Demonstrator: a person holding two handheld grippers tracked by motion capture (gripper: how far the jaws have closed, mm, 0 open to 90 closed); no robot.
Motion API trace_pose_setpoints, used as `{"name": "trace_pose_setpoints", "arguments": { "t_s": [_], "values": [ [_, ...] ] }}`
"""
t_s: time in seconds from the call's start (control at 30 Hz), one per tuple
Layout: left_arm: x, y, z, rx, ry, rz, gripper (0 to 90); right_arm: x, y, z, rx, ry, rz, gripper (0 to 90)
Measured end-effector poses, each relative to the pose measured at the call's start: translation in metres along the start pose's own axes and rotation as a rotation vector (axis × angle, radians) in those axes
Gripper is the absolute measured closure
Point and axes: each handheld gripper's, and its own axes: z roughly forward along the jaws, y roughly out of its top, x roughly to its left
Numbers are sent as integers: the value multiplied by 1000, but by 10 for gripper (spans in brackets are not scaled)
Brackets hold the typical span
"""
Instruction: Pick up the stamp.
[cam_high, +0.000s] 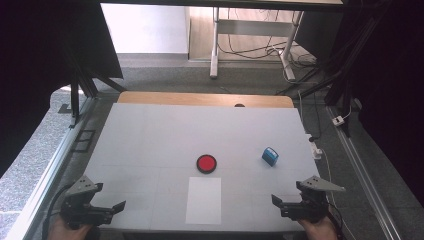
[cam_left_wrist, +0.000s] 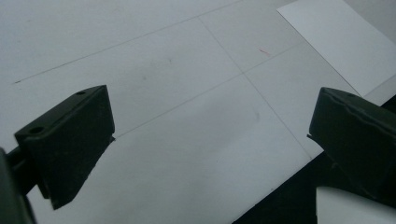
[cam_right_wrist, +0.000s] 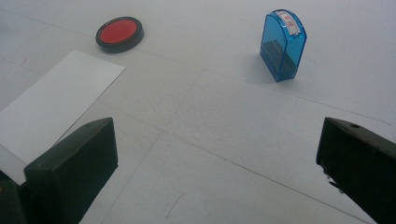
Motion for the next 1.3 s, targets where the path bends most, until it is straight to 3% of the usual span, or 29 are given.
{"name": "trace_pose_setpoints", "arguments": {
  "t_s": [0.27, 0.67, 0.97, 1.3],
  "values": [
    [1, -1, 0, -2, -9, -6, 7, 2, 1, 2, 21, 19, -22, 0],
    [-2, 0, 2, 19, -4, 17, 11, 4, 2, 4, 46, 28, -44, 0],
    [-4, 0, 3, 26, 2, 29, 10, 3, 2, 4, 36, 36, -32, 0],
    [-2, 0, 2, 21, -8, 17, 7, 6, 8, 6, 14, 42, -53, 0]
  ]
}}
